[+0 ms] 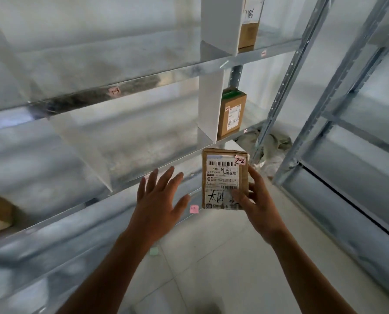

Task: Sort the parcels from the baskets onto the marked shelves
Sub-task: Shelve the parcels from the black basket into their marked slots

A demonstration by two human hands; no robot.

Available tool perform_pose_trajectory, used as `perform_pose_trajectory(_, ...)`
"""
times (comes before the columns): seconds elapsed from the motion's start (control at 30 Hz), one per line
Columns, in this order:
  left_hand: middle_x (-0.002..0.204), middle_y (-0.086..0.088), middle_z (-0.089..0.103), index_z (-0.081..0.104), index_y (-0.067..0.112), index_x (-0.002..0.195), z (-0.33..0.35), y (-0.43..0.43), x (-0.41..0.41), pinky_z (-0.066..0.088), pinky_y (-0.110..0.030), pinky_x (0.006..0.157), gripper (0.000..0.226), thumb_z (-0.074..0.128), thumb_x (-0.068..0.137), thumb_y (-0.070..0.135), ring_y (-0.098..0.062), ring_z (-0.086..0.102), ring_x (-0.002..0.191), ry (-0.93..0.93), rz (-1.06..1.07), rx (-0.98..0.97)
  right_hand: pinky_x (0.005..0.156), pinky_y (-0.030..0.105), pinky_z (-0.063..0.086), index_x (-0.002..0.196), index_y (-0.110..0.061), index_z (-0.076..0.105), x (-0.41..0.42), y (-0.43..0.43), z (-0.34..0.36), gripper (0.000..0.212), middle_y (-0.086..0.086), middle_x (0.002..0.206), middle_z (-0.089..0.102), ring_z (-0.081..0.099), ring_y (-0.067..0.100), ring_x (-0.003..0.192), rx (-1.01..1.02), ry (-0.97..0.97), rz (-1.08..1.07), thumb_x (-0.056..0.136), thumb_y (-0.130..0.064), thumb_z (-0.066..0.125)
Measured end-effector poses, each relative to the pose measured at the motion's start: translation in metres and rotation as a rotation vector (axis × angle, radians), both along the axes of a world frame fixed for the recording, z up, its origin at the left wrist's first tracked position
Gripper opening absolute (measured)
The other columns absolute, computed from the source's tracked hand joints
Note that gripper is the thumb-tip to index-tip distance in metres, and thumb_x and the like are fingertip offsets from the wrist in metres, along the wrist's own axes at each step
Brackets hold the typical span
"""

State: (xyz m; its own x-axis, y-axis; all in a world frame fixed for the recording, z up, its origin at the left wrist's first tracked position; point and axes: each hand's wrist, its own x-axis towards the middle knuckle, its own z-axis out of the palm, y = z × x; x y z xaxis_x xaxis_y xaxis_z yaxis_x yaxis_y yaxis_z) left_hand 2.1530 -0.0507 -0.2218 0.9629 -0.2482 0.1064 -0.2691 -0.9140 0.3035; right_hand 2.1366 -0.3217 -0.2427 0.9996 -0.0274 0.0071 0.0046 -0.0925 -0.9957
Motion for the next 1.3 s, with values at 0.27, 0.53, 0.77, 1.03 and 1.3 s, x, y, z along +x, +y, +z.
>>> perform_pose_trajectory(0.27, 0.172, 0.006, 0.008, 0.021, 0.035, 0.160, -0.021, 0.069, -0.070, -0.002, -0.053, 0.127, 0.078, 0.016, 0.093, 0.074, -0.023, -0.008, 0.158, 0.099, 0.319, 0.012, 0.086, 0.044, 0.064, 0.152, -0.042, 0.036, 0.019, 0.078, -0.024, 0.070, 0.002, 0.129, 0.070, 0.070, 0.021, 0.116, 0.006, 0.061, 0.324, 0.096, -0.022, 0.072)
perform_pose_trajectory(0.53, 0.172, 0.007, 0.006, 0.023, 0.036, 0.160, -0.018, 0.169, -0.178, -0.006, -0.049, 0.126, 0.075, 0.020, 0.094, 0.073, -0.023, -0.009, 0.158, 0.074, 0.602, -0.042, 0.082, 0.035, 0.064, 0.155, -0.036, 0.033, -0.025, 0.213, -0.020, 0.070, 0.006, 0.129, 0.067, 0.072, 0.018, 0.113, -0.060, 0.024, 0.616, 0.098, -0.015, 0.068)
perform_pose_trajectory(0.77, 0.172, 0.008, 0.005, 0.022, 0.035, 0.161, -0.019, 0.263, -0.279, -0.002, -0.054, 0.127, 0.080, 0.018, 0.092, 0.074, -0.026, -0.010, 0.158, 0.059, 0.742, -0.088, 0.082, 0.030, 0.063, 0.158, -0.033, 0.030, -0.101, 0.324, -0.019, 0.071, 0.004, 0.129, 0.066, 0.071, 0.013, 0.113, -0.127, 0.010, 0.745, 0.099, -0.018, 0.066)
perform_pose_trajectory(1.03, 0.172, 0.009, 0.000, 0.018, 0.036, 0.161, -0.030, 0.326, -0.329, -0.006, -0.052, 0.127, 0.076, 0.020, 0.095, 0.072, -0.024, -0.015, 0.157, 0.065, 0.703, -0.122, 0.085, 0.037, 0.065, 0.157, -0.035, 0.030, -0.156, 0.383, -0.030, 0.070, 0.001, 0.130, 0.067, 0.071, 0.013, 0.113, -0.190, 0.030, 0.730, 0.099, -0.023, 0.068)
perform_pose_trajectory(1.3, 0.172, 0.009, -0.002, 0.015, 0.037, 0.161, -0.039, 0.342, -0.303, -0.005, -0.055, 0.127, 0.069, 0.030, 0.101, 0.066, -0.024, -0.017, 0.156, 0.090, 0.635, -0.151, 0.080, 0.029, 0.063, 0.151, -0.043, 0.035, -0.153, 0.397, -0.036, 0.067, -0.002, 0.128, 0.069, 0.071, 0.013, 0.113, -0.163, 0.070, 0.692, 0.097, -0.024, 0.071)
